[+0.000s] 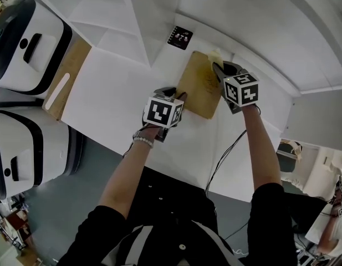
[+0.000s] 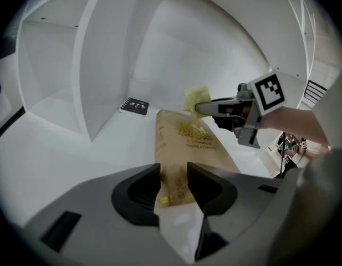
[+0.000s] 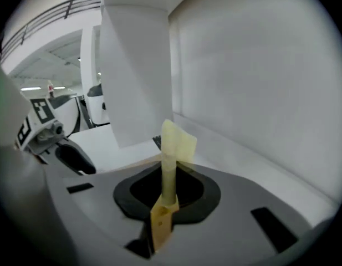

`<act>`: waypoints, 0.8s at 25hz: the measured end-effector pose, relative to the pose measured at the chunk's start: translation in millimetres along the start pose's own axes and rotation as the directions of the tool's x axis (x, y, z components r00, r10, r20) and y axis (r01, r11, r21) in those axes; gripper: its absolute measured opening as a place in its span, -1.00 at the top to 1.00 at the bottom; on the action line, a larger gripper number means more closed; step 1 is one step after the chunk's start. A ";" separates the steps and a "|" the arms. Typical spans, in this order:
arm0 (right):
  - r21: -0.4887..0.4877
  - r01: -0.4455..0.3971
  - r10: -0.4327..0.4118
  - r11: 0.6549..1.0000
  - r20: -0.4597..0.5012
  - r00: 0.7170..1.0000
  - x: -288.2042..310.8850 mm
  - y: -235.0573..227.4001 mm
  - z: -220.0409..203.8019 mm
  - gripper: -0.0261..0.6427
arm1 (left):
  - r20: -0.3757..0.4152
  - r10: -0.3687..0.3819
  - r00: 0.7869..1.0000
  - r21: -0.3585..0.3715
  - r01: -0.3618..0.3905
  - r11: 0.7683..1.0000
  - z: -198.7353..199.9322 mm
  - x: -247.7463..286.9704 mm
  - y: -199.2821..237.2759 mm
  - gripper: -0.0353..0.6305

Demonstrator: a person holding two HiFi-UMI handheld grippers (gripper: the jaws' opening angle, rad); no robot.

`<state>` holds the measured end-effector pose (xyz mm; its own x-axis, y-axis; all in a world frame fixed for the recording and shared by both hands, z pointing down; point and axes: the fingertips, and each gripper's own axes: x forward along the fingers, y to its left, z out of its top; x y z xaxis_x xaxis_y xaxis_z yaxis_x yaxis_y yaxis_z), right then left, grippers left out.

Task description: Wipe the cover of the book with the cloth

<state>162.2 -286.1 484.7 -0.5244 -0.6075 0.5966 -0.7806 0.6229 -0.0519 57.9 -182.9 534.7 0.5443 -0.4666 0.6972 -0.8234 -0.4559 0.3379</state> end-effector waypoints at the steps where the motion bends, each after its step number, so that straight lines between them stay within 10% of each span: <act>1: -0.012 0.038 -0.038 0.999 -0.013 0.999 4.2 -7.6 1.3 0.82 | 0.002 0.000 1.000 -0.001 0.000 1.000 -0.3 0.1 -0.3 0.43; 9: -0.121 0.122 -0.137 0.985 -0.131 0.982 37.2 -16.8 -2.4 0.82 | 0.006 -0.004 1.000 0.000 0.004 1.000 0.7 -0.6 0.7 0.43; 20: -0.326 0.014 -0.083 0.945 -0.198 0.977 59.9 26.4 -5.0 0.82 | 0.006 -0.011 1.000 0.000 0.011 1.000 -0.1 0.0 0.5 0.43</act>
<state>111.9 -303.7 523.0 -0.3802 -0.5475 0.7455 -0.6344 0.7409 0.2205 57.4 -183.1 535.0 0.5545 -0.4658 0.6896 -0.8173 -0.4611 0.3456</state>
